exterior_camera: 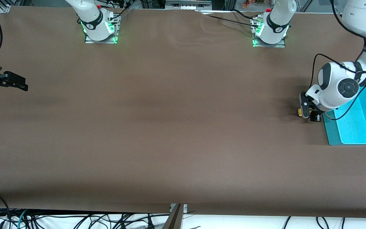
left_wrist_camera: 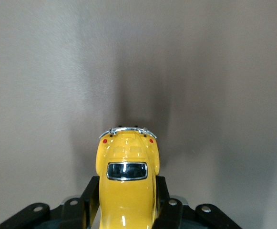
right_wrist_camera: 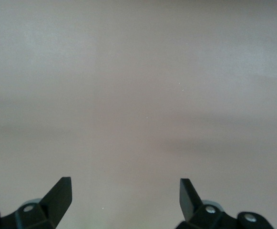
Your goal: Wind and store yellow beetle car
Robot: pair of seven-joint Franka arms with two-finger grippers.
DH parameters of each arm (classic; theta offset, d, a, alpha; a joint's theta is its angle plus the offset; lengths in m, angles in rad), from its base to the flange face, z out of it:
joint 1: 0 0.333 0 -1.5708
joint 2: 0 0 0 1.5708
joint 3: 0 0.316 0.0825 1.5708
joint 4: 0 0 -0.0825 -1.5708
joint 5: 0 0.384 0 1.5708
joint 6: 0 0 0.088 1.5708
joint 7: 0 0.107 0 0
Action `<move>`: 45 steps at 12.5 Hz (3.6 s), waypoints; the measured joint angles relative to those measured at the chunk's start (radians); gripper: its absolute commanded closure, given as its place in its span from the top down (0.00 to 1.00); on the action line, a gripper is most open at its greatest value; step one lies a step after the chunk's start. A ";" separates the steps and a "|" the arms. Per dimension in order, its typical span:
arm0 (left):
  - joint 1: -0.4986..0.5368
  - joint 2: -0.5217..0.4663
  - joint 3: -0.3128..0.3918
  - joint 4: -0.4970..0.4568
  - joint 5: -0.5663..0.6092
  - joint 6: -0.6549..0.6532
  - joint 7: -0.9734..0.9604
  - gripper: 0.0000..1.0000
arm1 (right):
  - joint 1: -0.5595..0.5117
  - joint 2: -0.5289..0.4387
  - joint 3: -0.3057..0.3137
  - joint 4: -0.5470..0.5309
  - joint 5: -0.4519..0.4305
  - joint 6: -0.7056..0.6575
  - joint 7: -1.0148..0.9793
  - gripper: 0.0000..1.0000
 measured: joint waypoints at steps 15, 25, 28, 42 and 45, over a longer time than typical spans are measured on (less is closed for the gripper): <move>0.271 0.174 0.017 0.268 0.037 -0.074 0.237 0.26 | 0.003 0.000 -0.002 0.000 0.000 0.000 0.000 1.00; 0.290 0.030 -0.045 0.377 -0.058 -0.296 0.230 1.00 | 0.002 0.000 -0.002 0.000 0.000 0.001 0.000 1.00; 0.284 -0.026 -0.139 0.519 -0.124 -0.580 0.058 1.00 | 0.002 0.000 -0.002 0.000 0.000 0.001 0.000 1.00; -0.148 -0.073 -0.161 0.724 -0.235 -0.872 -1.356 1.00 | 0.002 0.000 -0.004 0.000 0.000 0.001 0.006 1.00; -0.295 -0.154 0.038 0.666 -0.302 -0.824 -1.400 1.00 | 0.002 0.000 -0.004 0.000 0.000 0.001 0.006 1.00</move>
